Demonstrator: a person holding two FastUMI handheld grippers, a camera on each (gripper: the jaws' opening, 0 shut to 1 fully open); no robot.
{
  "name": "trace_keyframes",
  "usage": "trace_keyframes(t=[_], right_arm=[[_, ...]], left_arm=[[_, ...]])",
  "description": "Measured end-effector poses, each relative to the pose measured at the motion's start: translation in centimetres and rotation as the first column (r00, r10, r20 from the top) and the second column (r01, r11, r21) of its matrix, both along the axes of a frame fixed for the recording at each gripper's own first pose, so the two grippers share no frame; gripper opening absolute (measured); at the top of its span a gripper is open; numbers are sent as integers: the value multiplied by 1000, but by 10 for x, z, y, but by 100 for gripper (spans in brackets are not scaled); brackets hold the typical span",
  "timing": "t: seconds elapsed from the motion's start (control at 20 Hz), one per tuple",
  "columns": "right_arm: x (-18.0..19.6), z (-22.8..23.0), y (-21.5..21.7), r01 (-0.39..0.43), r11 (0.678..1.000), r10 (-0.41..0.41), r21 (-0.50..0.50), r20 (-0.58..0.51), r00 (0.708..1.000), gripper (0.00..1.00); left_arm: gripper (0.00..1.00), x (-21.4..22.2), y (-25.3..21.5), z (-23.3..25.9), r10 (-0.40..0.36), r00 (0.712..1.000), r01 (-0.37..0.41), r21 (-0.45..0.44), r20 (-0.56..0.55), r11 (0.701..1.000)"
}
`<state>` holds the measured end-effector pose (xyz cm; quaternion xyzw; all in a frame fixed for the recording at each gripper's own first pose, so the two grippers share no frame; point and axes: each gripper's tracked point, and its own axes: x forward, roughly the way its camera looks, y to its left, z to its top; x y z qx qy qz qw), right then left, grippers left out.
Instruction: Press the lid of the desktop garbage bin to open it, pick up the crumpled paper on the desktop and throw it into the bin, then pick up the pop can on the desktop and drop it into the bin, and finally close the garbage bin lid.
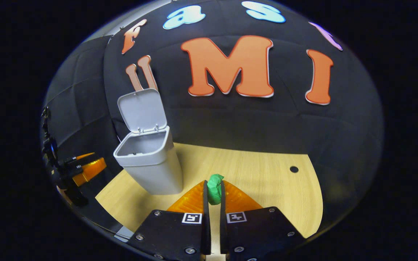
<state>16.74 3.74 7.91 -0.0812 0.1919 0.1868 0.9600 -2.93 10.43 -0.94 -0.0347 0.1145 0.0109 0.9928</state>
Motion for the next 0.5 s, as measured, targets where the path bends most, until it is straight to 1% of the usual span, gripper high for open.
trace_keyframes(t=[0.25, 0.5], right_arm=[[6, 43, 65, -122, 992, 121, 16, 72, 990, 10], [10, 65, 126, -220, 975, 220, -17, 132, 967, 10]], left_arm=[[94, -9, 20, -4, 31, 999, -31, -17, -10, 999], [94, -23, 48, -11, 77, 997, -77, -19, -21, 997]])
